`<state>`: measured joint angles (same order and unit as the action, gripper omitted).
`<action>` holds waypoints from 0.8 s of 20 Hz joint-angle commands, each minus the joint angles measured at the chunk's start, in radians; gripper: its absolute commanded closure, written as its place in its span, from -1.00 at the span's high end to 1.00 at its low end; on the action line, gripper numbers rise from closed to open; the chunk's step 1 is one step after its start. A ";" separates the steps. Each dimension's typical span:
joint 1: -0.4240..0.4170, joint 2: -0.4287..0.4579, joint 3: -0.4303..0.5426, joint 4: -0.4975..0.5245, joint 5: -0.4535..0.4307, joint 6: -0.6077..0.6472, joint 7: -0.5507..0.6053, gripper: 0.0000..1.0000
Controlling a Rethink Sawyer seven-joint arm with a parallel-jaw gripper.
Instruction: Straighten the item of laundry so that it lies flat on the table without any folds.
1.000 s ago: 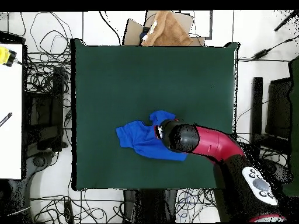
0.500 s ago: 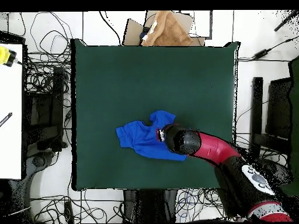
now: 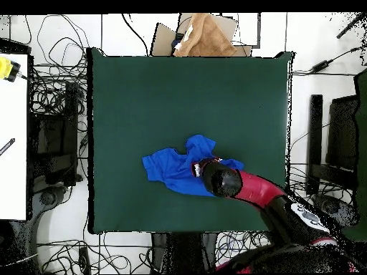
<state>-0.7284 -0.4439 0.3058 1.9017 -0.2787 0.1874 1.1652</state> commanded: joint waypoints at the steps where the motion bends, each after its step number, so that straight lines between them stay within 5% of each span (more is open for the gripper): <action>1: 0.024 0.009 0.034 0.027 -0.038 -0.040 0.144 1.00; 9: 0.030 -0.017 0.049 0.033 -0.023 -0.032 0.152 1.00; 10: 0.029 -0.019 0.052 0.033 -0.023 -0.032 0.151 -1.00; 16: 0.043 -0.033 0.047 0.025 -0.015 -0.007 0.149 -1.00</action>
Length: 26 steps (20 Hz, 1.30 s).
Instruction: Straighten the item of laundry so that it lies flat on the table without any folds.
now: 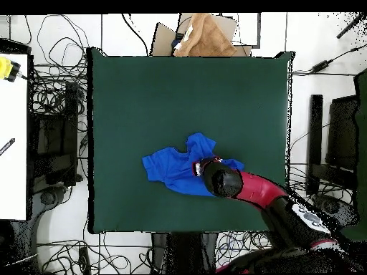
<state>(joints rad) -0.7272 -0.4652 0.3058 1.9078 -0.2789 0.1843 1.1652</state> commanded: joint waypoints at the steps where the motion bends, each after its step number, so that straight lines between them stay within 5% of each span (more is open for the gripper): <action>1: 0.044 -0.014 0.047 0.018 -0.011 0.003 0.149 -1.00; 12: 0.075 -0.015 0.026 0.005 0.003 0.000 0.169 -1.00; 17: 0.131 -0.190 0.085 0.036 0.073 0.071 0.204 -1.00; 26: 0.278 -0.309 0.040 -0.019 0.234 0.176 0.275 -1.00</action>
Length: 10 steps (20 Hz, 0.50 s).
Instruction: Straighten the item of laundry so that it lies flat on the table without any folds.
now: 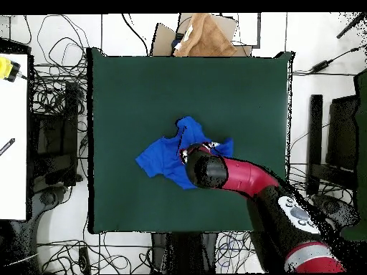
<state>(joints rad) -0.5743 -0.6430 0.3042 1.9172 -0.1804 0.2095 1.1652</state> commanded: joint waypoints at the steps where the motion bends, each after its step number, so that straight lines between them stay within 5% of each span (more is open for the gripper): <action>1: 0.139 -0.137 0.032 -0.044 0.150 0.180 0.269 -1.00; 10: 0.165 -0.137 0.000 -0.083 0.211 0.218 0.222 -1.00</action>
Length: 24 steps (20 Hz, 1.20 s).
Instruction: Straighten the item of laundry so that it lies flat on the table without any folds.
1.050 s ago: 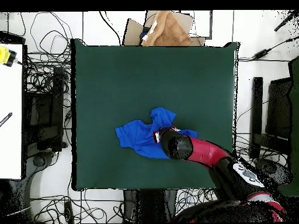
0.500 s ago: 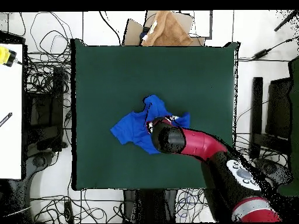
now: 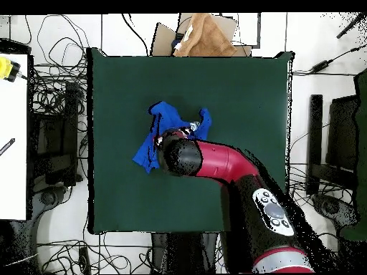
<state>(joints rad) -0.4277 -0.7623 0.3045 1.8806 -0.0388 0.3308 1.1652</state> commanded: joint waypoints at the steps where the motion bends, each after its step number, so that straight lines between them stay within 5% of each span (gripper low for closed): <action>1: 0.012 -0.017 0.003 -0.037 0.069 0.083 0.214 -1.00; 8: -0.021 -0.013 0.017 0.006 0.062 0.037 0.192 -1.00; 13: 0.056 -0.176 -0.054 0.050 0.100 0.150 0.268 -1.00; 19: 0.308 -0.313 -0.243 -0.096 0.087 0.440 0.467 -1.00; 24: 0.351 -0.336 -0.249 -0.266 0.081 0.716 0.495 -1.00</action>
<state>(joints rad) -0.1482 -0.9922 0.1291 1.7836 0.0103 0.7198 1.2523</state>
